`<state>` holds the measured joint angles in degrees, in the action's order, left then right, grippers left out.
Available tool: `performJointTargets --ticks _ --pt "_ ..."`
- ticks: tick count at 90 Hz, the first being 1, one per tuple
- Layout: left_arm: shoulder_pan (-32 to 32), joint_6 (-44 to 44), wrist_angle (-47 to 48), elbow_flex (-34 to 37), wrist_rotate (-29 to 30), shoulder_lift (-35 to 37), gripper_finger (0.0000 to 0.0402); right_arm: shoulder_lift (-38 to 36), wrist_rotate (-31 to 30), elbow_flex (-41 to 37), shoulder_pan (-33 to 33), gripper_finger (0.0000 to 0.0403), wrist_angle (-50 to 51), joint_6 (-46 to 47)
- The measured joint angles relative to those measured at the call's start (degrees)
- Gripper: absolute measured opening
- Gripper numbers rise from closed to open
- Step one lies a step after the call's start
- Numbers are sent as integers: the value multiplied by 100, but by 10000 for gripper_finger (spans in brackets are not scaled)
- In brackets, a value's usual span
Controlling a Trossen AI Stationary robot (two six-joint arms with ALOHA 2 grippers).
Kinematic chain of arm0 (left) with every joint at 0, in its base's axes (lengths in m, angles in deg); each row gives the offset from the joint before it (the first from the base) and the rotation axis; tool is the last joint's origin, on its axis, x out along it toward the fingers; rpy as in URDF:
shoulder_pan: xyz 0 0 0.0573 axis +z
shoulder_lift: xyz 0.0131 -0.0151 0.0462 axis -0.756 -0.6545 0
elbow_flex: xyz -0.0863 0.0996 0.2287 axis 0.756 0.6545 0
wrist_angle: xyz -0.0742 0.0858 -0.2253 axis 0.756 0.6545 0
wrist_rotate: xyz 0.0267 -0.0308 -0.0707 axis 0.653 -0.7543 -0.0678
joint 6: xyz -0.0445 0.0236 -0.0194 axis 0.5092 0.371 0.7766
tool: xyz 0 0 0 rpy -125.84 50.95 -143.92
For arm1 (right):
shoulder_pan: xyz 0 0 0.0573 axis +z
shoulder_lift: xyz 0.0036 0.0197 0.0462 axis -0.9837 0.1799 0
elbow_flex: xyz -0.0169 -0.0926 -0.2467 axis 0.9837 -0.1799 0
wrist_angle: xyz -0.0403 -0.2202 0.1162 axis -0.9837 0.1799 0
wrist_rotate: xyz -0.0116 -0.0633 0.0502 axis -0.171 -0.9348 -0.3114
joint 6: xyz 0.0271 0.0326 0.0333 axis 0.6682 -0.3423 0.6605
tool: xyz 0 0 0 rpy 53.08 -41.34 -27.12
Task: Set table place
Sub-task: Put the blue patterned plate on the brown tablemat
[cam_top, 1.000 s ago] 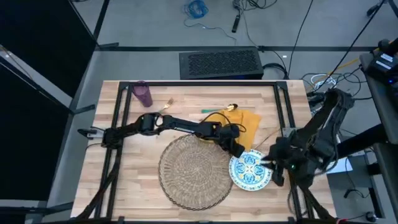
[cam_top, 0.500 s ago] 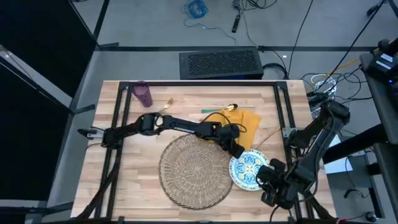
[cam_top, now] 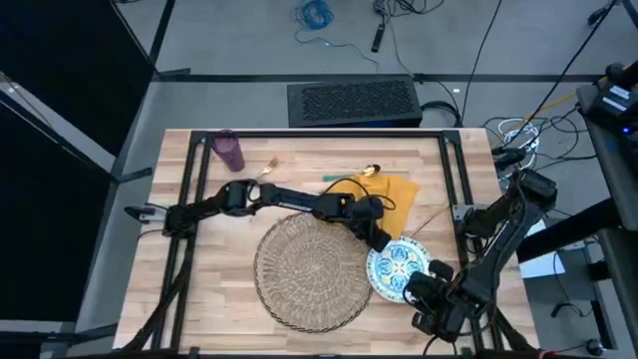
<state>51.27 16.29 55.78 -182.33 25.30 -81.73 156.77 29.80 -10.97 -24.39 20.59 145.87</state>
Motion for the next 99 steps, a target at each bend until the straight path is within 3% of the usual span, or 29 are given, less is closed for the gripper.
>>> performJointTargets --ticks 73,99 --pt "-11 -297 7 4 23 93 77 2 149 -1349 -17 82 -1473 492" --pt "-24 -295 4 2 -31 96 77 0 -140 -1421 -17 6 -1448 457"
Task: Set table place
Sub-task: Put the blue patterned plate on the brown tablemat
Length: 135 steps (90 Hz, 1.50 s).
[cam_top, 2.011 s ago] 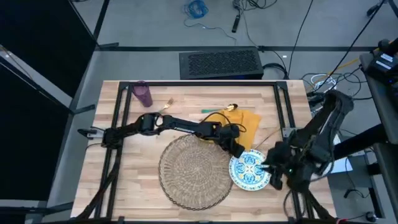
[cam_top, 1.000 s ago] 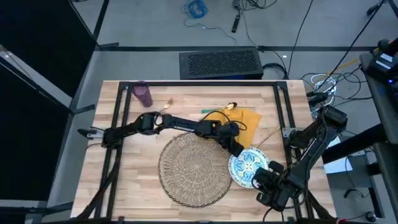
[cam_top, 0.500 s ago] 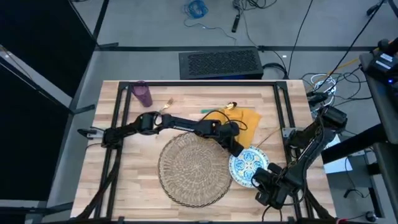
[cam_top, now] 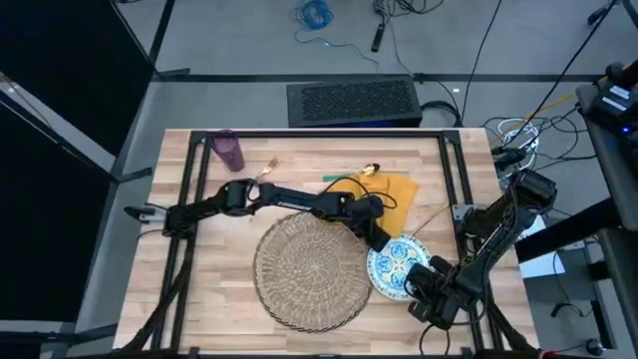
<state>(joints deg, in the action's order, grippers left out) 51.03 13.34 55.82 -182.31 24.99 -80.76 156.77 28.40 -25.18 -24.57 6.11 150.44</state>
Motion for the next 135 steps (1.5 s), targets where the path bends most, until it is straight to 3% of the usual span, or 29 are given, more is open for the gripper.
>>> performJointTargets --ticks 45,135 --pt "-4 0 -114 -9 -278 18 77 0 142 0 0 0 -104 -9" --pt "-131 -158 -92 -20 -278 20 77 -13 39 -471 0 0 -836 30"
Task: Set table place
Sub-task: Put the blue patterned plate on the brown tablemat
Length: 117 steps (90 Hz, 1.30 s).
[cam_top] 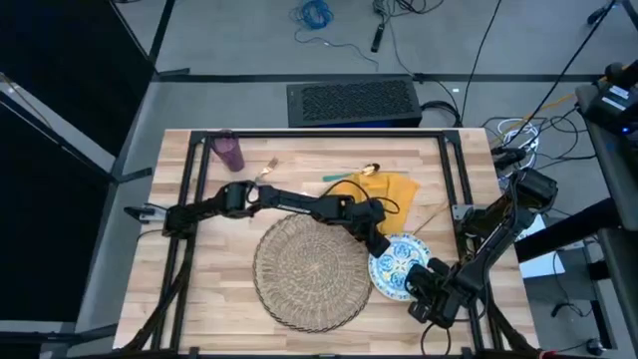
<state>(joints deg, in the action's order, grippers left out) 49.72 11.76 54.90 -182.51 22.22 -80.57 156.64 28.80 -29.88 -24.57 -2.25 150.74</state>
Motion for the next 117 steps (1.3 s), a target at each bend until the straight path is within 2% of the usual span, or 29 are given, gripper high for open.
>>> performJointTargets --ticks 23,39,53,72,91,107,117 --pt "0 -38 7 0 -2 0 73 2 4 -39 0 0 -48 -4" --pt "13 -298 -180 -3 -62 0 12 13 -28 -43 0 0 -73 -4" --pt "13 -317 -393 -11 -83 11 4 13 -46 -43 2 0 -94 -17" --pt "58 -361 -216 -10 -211 11 2 3 -90 68 1 0 -32 -322" --pt "83 -513 -156 2 -341 147 0 -370 -1103 456 -5 8 201 -977" --pt "116 -938 615 6 -309 547 0 -953 -1939 600 -2 26 589 -1255" --pt "121 -1083 880 10 -344 694 0 -1238 -2153 600 -2 36 809 -1291"
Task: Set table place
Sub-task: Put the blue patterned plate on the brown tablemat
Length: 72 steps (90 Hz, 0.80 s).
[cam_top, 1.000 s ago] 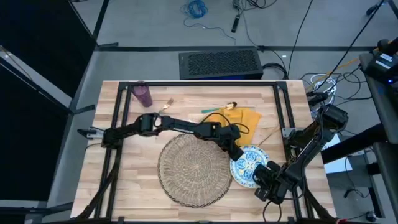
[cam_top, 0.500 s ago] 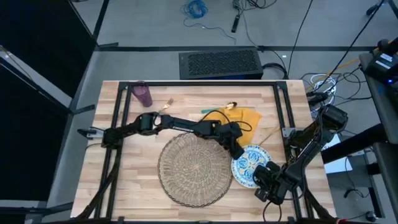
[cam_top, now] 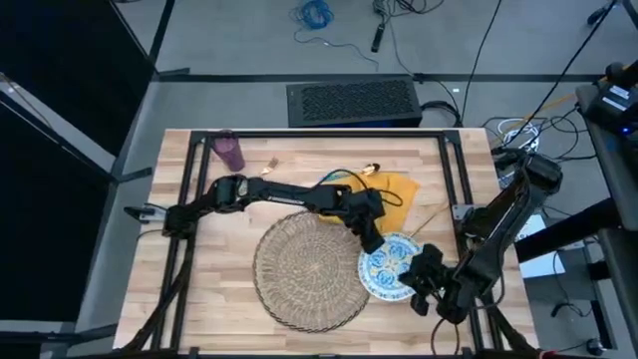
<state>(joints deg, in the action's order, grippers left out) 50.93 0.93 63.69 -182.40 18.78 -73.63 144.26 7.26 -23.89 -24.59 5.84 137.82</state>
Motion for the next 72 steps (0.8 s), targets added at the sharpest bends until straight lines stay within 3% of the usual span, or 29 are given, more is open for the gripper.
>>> performJointTargets --ticks 11,27,59,72 --pt "-12 -36 83 -2 -246 116 0 -113 -35 2 2 42 157 31" --pt "-77 -474 1147 5 -367 491 0 -113 -1 0 55 43 380 171" --pt "-181 -1146 3051 26 -31 1074 0 -117 128 2 308 43 758 626" --pt "-331 -1082 2929 432 447 1739 0 -117 -93 2 536 43 835 762"
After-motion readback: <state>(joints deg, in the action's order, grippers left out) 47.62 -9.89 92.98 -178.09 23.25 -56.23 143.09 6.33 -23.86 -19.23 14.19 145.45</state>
